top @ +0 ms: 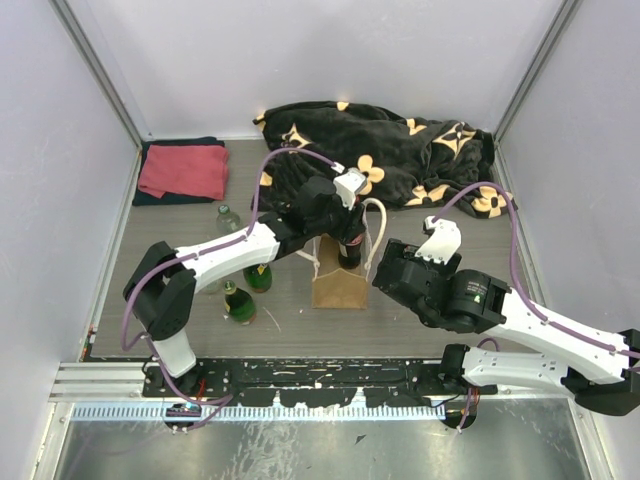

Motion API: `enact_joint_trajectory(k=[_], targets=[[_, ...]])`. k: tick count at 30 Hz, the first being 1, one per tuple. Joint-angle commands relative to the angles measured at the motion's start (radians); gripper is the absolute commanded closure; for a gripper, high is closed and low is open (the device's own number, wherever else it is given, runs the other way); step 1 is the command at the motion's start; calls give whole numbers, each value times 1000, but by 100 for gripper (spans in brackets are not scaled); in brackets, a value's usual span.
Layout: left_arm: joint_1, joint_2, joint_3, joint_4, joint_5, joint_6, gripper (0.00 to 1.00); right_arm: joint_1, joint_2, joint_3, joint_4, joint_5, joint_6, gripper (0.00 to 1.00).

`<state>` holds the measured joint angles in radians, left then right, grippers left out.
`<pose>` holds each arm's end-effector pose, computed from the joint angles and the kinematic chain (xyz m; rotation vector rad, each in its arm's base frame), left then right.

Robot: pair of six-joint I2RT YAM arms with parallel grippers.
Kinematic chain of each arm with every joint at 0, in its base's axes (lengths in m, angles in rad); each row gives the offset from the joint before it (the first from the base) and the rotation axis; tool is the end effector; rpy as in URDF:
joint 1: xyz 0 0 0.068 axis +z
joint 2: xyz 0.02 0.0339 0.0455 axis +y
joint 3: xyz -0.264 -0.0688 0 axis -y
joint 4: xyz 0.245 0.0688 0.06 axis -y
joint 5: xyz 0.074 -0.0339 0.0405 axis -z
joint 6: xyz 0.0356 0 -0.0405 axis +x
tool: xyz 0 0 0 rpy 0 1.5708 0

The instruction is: Place the beverage into the canvas bag

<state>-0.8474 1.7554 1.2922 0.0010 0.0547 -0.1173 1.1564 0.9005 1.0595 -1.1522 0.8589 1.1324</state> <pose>0.2716 -0.3105 0.2684 0.7816 1.9457 -0.6528 0.0817 0.1187 0.3369 0.2649 2.1386 0.1732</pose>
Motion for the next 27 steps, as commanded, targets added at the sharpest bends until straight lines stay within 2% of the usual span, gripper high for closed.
enact_joint_trajectory(k=[1,4,8,13,27], targets=[[-10,-24,-27,36,14,6,42,3,-23,5,23,33,17,0],[-15,-27,-30,31,16,10,36,3,-27,3,23,34,15,0],[-23,-30,-24,20,15,14,20,3,-30,1,23,33,15,0],[-24,-56,-23,10,0,26,10,3,-30,-2,23,32,15,0],[-16,-183,-15,-46,-93,69,0,3,-16,-2,23,20,19,0]])
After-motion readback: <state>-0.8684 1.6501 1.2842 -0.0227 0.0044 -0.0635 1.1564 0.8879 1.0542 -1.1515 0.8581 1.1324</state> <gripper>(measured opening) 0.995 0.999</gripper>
